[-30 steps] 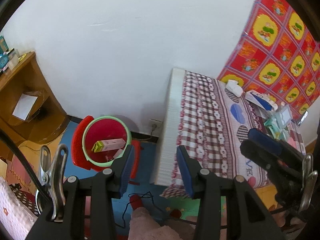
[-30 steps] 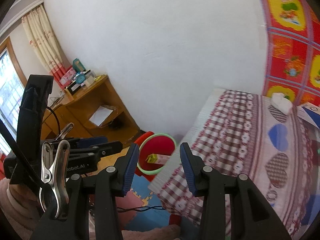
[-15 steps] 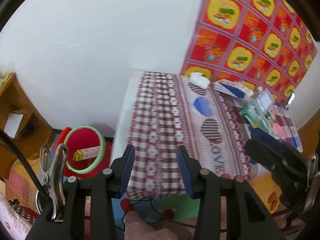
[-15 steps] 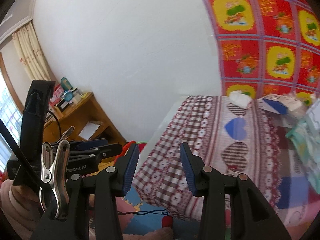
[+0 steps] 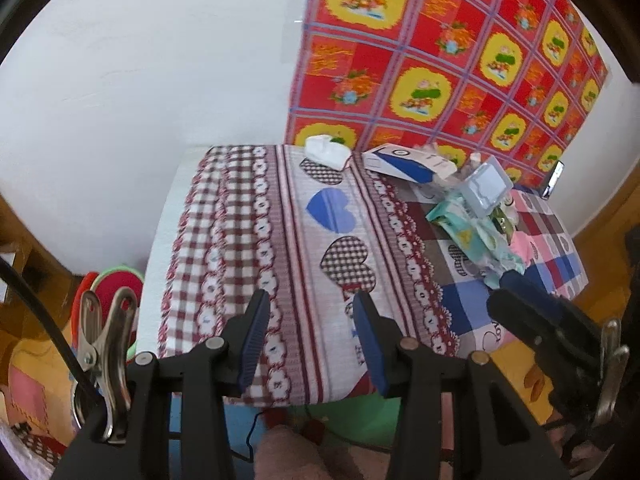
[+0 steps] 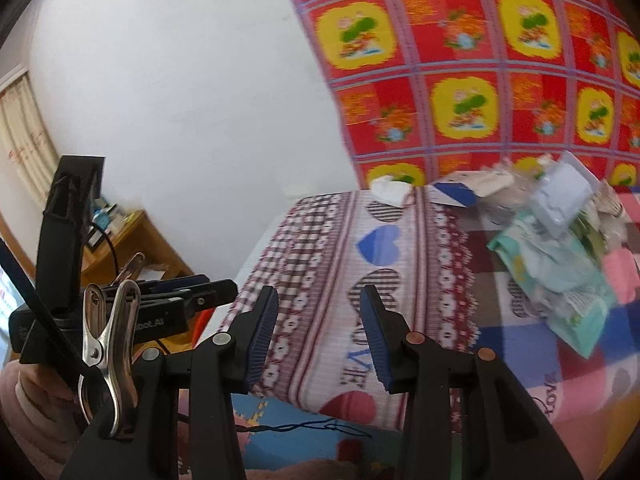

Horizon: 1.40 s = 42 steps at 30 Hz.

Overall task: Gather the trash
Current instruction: 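Grasp the white tissue with the left gripper while the right gripper grasps the blue-white box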

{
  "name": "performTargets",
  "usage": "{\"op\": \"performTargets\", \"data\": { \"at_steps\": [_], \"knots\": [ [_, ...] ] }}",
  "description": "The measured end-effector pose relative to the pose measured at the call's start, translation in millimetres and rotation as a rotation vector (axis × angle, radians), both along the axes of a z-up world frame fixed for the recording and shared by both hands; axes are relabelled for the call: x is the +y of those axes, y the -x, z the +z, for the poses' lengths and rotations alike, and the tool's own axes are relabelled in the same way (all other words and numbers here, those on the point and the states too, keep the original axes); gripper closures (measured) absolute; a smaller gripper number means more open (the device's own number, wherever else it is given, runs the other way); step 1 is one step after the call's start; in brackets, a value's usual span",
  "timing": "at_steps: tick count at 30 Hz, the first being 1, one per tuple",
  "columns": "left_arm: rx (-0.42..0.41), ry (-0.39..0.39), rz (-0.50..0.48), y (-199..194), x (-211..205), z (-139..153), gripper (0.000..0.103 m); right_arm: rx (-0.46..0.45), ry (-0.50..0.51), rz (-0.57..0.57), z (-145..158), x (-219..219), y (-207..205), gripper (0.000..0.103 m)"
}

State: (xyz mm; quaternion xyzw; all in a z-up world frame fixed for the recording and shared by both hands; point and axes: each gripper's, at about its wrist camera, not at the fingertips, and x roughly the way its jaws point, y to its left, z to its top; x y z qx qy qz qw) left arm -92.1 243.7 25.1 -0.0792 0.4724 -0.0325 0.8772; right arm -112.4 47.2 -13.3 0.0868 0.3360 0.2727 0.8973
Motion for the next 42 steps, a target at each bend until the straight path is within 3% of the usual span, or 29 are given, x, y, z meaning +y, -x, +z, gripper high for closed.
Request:
{"op": "performTargets", "data": {
  "at_steps": [15,27,37,42],
  "knots": [
    [-0.007,0.02,-0.103,-95,-18,-9,0.058,0.079,-0.005,-0.193,-7,-42,-62,0.059],
    [-0.026,-0.017,-0.109,-172,-27,-22,0.058,0.131,-0.005,-0.263,-15,-54,-113,0.059],
    [-0.032,-0.028,-0.025,-235,-35,-48,0.058,0.165,-0.006,-0.236,-27,-72,-168,0.059],
    [0.01,-0.004,0.043,-260,-34,-73,0.058,0.187,-0.007,-0.211,-36,-77,-186,0.059]
  ]
}}
